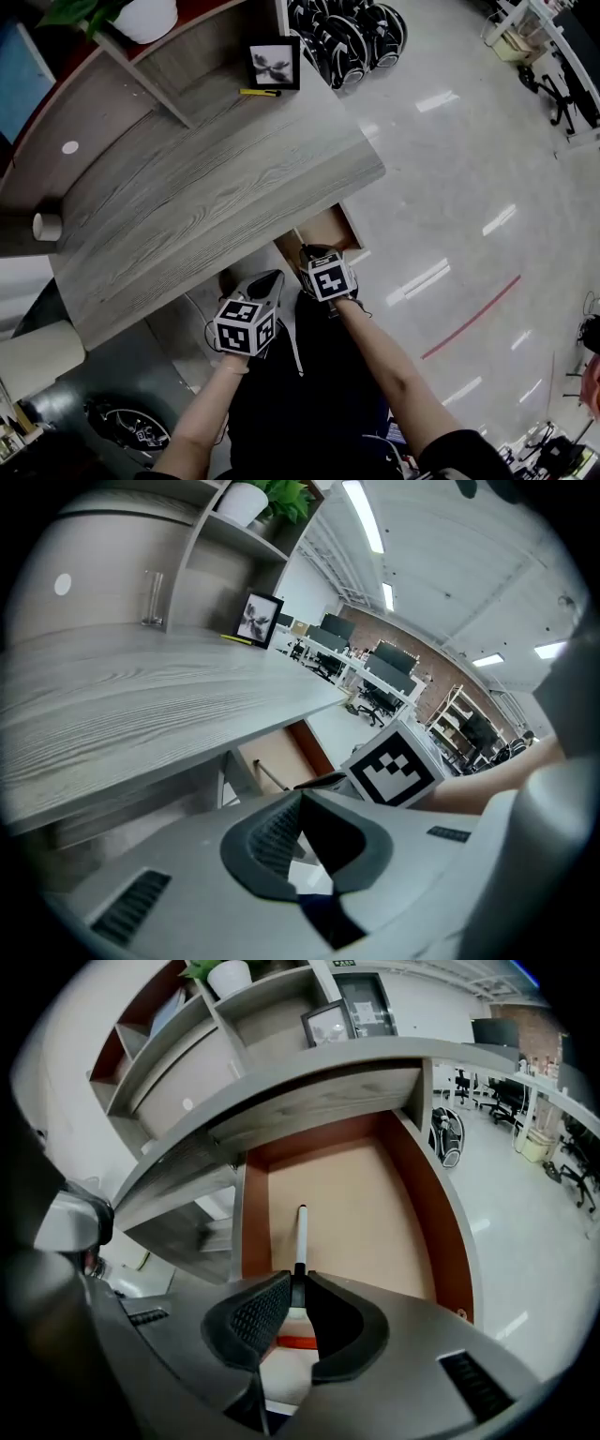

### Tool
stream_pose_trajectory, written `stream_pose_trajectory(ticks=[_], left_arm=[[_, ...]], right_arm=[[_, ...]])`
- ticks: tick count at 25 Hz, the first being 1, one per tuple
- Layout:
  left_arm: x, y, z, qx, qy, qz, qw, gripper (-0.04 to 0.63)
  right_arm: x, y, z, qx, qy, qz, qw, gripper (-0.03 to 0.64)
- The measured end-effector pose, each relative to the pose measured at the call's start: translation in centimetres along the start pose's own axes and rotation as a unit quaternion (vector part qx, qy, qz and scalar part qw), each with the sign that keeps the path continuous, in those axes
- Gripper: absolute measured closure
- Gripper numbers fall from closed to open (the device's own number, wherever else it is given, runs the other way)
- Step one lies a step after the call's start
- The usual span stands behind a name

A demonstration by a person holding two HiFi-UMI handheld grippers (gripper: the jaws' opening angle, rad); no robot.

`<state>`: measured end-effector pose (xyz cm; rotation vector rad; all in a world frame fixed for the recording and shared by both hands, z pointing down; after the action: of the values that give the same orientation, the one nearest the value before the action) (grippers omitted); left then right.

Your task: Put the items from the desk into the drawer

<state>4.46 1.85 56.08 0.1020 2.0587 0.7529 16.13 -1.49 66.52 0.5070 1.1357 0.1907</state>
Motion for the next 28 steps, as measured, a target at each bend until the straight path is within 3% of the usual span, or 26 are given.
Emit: stream_pose_trajectory(ticks=[9, 15, 22, 28], left_arm=[[0.8, 1.1, -1.7, 0.032, -0.02, -0.004, 0.9993, 0.568], [1.5, 1.9, -2.2, 0.045, -0.028, 0.0, 0.9986, 0.568], [2.1, 2.4, -2.6, 0.052, -0.032, 0.002, 0.9981, 0.568], [2.1, 2.0, -2.7, 0.059, -0.035, 0.011, 0.9976, 0.568]], right_arm=[[-1.9, -0.5, -0.7, 0.004, -0.001, -0.045, 0.999, 0.551], [-3.0, -1.8, 0.1, 0.019, 0.018, -0.046, 0.999, 0.551], [-3.6, -1.3, 0.2, 0.017, 0.006, -0.075, 0.997, 0.551], [-3.5, -1.3, -0.1, 0.016, -0.02, -0.066, 0.997, 0.54]])
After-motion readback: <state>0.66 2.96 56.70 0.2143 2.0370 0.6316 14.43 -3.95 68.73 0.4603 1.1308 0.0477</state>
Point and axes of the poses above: the fingertips, and each gripper's own axes: x backward along the fingers, z to its right, y out of its underside, the point moved 6 cm from there along x, backward along the fingers, and after that the axes turned 2 degrees about -z, right-handed, at the moved point
